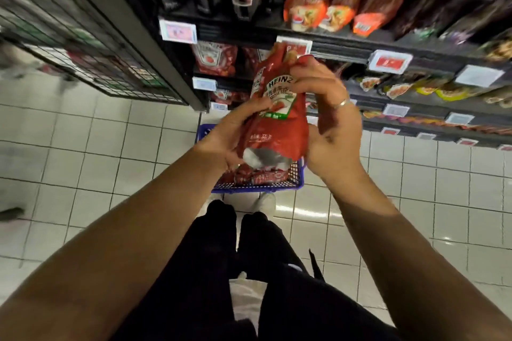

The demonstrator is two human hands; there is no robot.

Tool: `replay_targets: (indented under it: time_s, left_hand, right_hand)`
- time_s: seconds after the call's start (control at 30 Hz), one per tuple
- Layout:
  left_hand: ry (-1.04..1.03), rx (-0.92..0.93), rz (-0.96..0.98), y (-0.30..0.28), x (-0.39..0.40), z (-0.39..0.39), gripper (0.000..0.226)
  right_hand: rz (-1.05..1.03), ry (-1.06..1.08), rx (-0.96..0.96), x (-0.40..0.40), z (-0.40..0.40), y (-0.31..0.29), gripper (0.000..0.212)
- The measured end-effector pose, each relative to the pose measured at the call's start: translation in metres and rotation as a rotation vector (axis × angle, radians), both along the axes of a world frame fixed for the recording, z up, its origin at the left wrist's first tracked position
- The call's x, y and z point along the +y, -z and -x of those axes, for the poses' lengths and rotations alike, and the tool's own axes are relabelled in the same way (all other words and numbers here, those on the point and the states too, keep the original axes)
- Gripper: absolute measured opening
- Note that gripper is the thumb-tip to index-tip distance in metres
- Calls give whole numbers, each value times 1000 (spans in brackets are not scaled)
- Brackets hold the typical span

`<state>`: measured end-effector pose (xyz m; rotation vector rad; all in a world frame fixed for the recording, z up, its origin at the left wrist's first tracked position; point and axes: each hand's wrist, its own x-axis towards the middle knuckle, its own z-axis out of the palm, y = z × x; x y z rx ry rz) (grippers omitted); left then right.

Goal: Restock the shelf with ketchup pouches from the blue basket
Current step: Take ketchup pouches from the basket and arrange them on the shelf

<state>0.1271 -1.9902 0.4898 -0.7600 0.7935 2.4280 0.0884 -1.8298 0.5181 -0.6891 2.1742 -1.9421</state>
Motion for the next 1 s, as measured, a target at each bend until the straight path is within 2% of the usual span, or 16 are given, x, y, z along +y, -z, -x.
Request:
replay_targets:
  time_s: [0.03, 0.1, 0.13, 0.17, 0.2, 0.27, 0.33, 0.47, 0.57, 0.7, 0.83, 1.0]
  left_hand:
    - [-5, 51, -58, -18, 3, 2, 30]
    - [-34, 157, -142, -52, 9, 9, 51]
    - [-41, 209, -98, -64, 10, 14, 60]
    - [-52, 255, 23, -73, 10, 20, 64]
    - [-71, 293, 160, -81, 9, 24, 63]
    - [-95, 345, 365, -98, 4, 34, 57]
    - [-89, 390, 442, -115, -6, 43, 51]
    - [-104, 400, 473, -149, -28, 52, 43]
    - [-145, 437, 540, -175, -46, 56, 36]
    - [-140, 561, 620, -208, -73, 63, 37]
    - [-117, 700, 687, -237, -107, 72, 40]
    - [-78, 835, 784, -275, -160, 93, 43]
  right_hand:
    - [122, 125, -88, 1, 4, -13, 50]
    - [393, 303, -500, 4, 13, -47, 43]
    - [443, 268, -725, 7, 15, -58, 41]
    - [432, 139, -878, 9, 16, -72, 39]
    - [366, -18, -932, 11, 16, -83, 36]
    - [245, -182, -914, 10, 18, -102, 30]
    - [240, -147, -899, 7, 26, -118, 40]
    - [270, -110, -827, 8, 40, -142, 48]
    - [245, -116, -665, 7, 52, -158, 42]
    - [220, -136, -474, -4, 66, -183, 48]
    - [232, -122, -366, -29, 77, -212, 64]
    - [225, -65, -276, -70, 89, -253, 61]
